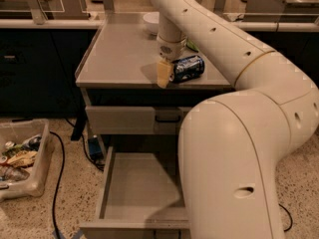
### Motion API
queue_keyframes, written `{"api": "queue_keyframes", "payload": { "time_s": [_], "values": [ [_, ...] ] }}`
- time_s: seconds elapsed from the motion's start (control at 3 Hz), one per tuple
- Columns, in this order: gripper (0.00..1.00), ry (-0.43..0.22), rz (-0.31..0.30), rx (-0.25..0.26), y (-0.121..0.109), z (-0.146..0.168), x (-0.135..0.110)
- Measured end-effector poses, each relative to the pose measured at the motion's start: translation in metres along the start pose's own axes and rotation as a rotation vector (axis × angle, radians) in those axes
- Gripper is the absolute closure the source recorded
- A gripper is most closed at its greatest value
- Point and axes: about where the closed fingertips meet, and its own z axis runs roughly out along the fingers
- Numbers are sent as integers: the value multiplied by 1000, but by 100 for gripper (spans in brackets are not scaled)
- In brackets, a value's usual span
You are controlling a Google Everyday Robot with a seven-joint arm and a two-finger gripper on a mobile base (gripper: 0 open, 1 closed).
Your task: Place pepsi can into middle drawer
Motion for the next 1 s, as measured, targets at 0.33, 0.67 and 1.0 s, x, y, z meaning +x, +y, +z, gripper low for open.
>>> {"api": "queue_keyframes", "payload": {
  "time_s": [0.33, 0.67, 1.0],
  "values": [
    [15, 0, 0, 0, 0, 0, 0],
    [0, -54, -38, -8, -11, -5, 1],
    [0, -55, -39, -9, -11, -5, 1]
  ]
}}
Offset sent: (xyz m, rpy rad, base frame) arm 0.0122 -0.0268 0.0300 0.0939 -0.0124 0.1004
